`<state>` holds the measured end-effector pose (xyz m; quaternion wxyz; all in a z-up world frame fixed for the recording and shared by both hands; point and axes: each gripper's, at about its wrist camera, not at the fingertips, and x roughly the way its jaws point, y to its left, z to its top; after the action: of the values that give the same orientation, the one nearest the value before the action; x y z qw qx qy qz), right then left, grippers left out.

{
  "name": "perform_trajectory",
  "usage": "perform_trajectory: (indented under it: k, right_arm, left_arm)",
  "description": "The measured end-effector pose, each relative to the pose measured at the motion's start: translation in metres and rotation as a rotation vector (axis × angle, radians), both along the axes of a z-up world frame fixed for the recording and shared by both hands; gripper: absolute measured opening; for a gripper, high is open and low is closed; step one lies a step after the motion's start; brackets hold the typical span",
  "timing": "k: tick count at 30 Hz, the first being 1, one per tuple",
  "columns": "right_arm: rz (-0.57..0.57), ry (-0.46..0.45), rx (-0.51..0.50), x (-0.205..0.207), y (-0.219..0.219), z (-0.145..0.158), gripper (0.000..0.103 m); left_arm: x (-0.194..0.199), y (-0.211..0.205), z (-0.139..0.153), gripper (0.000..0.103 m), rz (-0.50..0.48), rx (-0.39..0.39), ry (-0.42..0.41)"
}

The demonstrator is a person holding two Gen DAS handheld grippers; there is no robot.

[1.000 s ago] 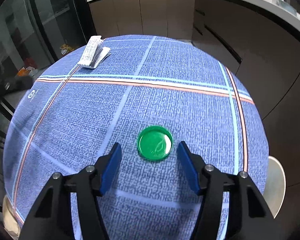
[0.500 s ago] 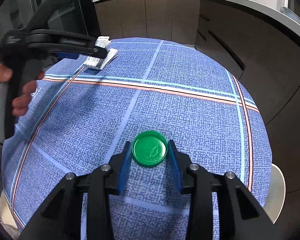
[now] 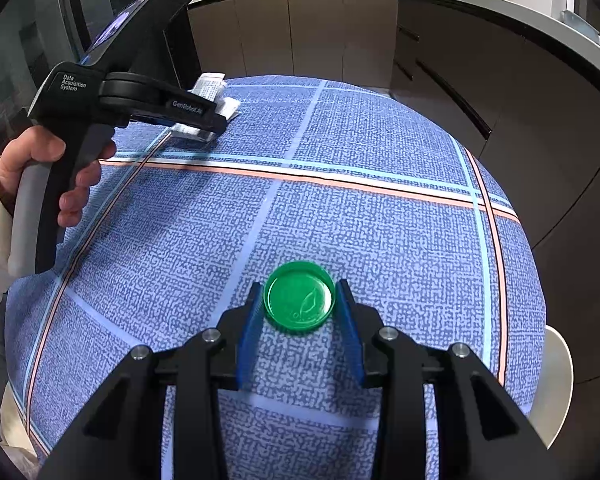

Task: Collect trash
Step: 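Grasp the green bottle cap with the right tool while the left tool grasps the white paper slip, then carry the green cap and paper slip over the white bin and release both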

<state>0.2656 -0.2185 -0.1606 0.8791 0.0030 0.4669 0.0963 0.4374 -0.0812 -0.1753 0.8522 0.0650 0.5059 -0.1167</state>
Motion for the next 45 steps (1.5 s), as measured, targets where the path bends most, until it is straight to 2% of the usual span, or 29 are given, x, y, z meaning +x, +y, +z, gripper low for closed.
perform_trajectory:
  k: [6, 14, 19, 27, 33, 45]
  right_arm:
    - [0.005, -0.013, 0.032, -0.013, 0.0, 0.013, 0.037]
    - [-0.021, -0.092, 0.056, -0.043, -0.012, 0.049, 0.037]
    - [-0.051, -0.141, 0.066, -0.07, -0.025, 0.071, 0.037]
    - [-0.127, -0.193, 0.065, -0.109, -0.057, 0.089, 0.037]
    - [-0.224, -0.208, 0.059, -0.133, -0.097, 0.089, 0.037]
    - [-0.41, -0.171, 0.06, -0.17, -0.184, 0.059, 0.037]
  left_arm:
    - [-0.024, 0.006, 0.023, 0.033, 0.005, -0.037, -0.034]
    - [-0.088, -0.003, 0.071, 0.033, -0.05, -0.106, -0.123]
    - [-0.121, -0.019, 0.095, 0.033, -0.085, -0.134, -0.16]
    - [-0.169, -0.051, 0.116, 0.033, -0.173, -0.165, -0.203]
    - [-0.196, -0.085, 0.116, 0.033, -0.247, -0.182, -0.196]
    - [-0.22, -0.181, 0.086, 0.033, -0.416, -0.171, -0.116]
